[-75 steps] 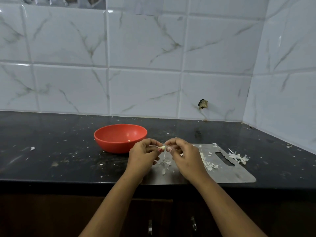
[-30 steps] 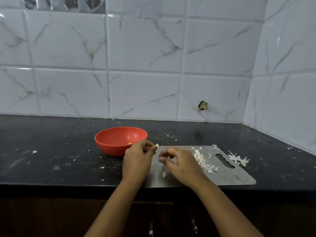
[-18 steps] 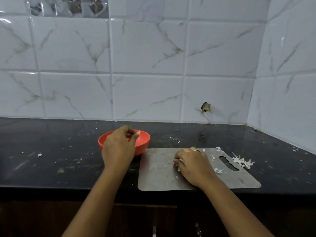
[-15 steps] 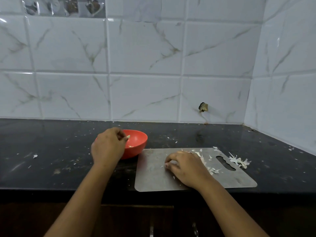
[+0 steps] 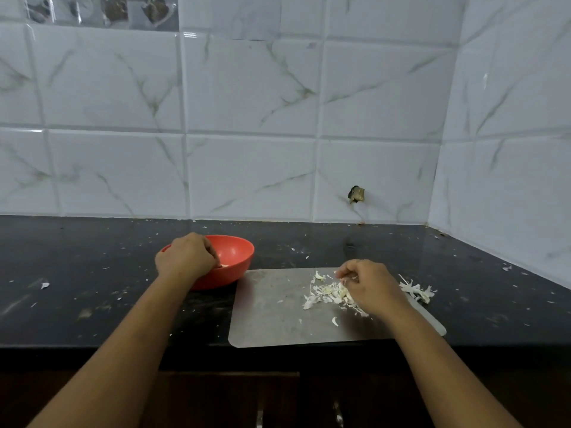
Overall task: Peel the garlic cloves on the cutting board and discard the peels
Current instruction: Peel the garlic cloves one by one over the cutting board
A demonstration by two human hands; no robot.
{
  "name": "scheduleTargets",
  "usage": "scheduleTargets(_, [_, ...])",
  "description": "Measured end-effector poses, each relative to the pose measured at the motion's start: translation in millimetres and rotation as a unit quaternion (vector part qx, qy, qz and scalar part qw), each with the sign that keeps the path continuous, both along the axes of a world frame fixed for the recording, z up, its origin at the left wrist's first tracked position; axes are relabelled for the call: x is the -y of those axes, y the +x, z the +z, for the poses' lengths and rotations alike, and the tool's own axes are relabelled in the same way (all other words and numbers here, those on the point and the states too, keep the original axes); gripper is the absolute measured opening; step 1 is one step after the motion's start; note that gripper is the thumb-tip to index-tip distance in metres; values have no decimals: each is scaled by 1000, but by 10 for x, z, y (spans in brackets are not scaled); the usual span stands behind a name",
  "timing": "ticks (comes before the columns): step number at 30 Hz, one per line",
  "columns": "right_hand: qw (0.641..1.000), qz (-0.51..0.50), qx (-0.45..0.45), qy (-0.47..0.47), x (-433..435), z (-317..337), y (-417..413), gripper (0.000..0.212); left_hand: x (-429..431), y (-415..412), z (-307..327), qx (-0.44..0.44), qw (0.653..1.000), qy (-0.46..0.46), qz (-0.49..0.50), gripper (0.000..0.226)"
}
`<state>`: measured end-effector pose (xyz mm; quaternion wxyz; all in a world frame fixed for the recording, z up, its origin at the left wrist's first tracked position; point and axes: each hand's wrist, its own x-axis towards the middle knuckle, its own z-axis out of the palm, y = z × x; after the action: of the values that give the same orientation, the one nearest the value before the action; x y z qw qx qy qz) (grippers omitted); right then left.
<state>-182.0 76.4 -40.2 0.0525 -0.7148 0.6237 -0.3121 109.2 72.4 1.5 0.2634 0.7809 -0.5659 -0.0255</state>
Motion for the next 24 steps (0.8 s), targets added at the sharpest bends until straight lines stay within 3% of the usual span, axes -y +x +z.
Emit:
scheduleTargets(5, [993,-30,-116,-15,-36,6,35,19,-20,-42,7,62,996,-68,-19,11])
scheduleTargets(8, [993,-37,-111,-2,-22,-36,-5,24,-111,-193,-17,68,982,-168,-54,21])
scheduleTargets(11, [997,-17,-68,25,2,-105,-37,26,-247,-386,-87,-11,958,-258,-124,18])
scheduleTargets(14, [1000,-4,-16,6,34,-150,-62,26,-289,-531,-245,-57,953,-230,-191,15])
scheduleTargets(17, [1000,5,15,-8,32,-163,-90,28,-308,-668,-400,-15,964,-170,-202,21])
scheduleTargets(20, [1000,14,23,-6,36,-168,-129,39,-331,-756,-457,24,962,-181,-202,25])
scheduleTargets(24, [999,19,26,17,15,-143,-160,46,-351,-812,-458,-25,957,-166,-236,21])
